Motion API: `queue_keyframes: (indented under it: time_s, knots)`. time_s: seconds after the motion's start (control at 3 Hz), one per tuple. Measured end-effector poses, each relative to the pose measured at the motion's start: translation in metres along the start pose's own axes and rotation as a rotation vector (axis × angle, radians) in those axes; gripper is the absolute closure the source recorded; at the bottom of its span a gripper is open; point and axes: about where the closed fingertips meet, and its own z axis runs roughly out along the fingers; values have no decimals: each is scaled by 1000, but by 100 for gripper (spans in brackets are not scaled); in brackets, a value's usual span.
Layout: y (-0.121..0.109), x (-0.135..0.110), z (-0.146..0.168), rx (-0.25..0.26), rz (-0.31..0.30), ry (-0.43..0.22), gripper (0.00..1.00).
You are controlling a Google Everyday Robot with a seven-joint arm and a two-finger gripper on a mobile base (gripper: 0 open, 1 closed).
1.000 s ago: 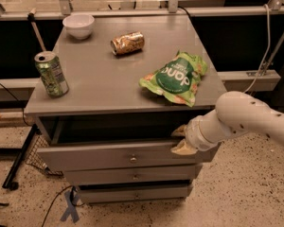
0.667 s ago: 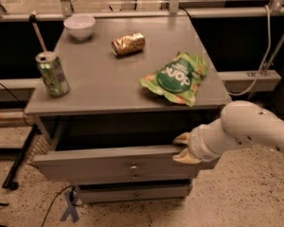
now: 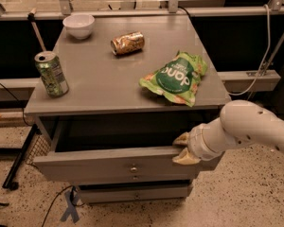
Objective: Open top drawer
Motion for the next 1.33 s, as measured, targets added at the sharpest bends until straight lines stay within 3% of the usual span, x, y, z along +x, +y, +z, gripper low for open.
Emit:
queue_keyframes:
  time_s: [0.33,1.0,1.33]
  knots:
    - [27,4,-3,-1,6,-7,100]
    - [34,3,-7,-1,10,-10,100]
    - [65,9,-10,1,25,-18,100]
